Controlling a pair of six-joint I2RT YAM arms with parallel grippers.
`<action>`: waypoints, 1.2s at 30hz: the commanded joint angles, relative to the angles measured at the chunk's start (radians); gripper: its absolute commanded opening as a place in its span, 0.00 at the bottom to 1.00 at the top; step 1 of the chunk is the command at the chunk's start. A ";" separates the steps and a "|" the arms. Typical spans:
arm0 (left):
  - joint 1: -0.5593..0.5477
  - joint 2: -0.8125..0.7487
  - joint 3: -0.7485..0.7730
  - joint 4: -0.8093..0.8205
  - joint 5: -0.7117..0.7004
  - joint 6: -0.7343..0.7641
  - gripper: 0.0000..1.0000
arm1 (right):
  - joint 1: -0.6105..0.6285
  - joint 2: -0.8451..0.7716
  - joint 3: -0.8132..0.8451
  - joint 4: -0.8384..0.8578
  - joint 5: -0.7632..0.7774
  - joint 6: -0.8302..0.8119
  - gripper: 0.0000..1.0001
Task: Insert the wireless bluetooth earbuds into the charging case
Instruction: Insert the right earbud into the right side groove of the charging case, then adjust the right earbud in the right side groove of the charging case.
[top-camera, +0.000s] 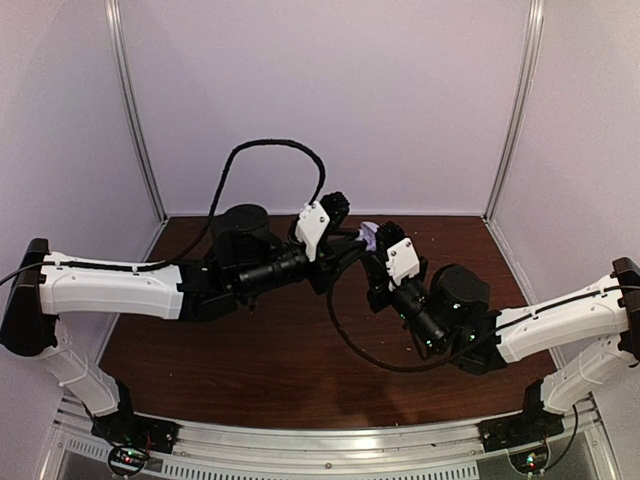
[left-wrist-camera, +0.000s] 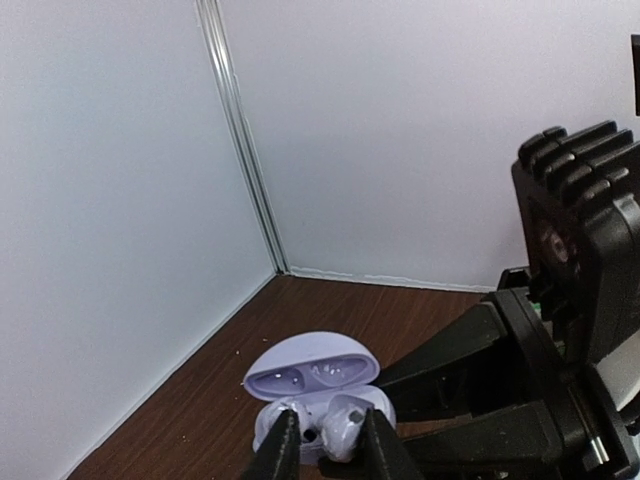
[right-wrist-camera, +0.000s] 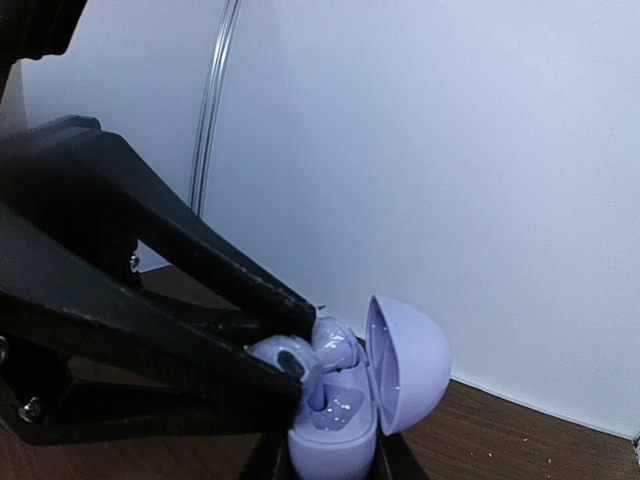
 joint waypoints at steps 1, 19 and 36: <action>0.012 0.017 -0.002 -0.047 -0.028 -0.017 0.26 | 0.021 -0.021 0.004 0.092 -0.069 0.009 0.00; 0.012 -0.049 -0.085 0.005 0.113 -0.008 0.65 | -0.001 -0.044 -0.012 0.086 -0.093 0.057 0.00; 0.026 -0.268 -0.195 -0.029 0.153 0.036 0.97 | -0.105 -0.165 -0.074 -0.059 -0.491 0.206 0.00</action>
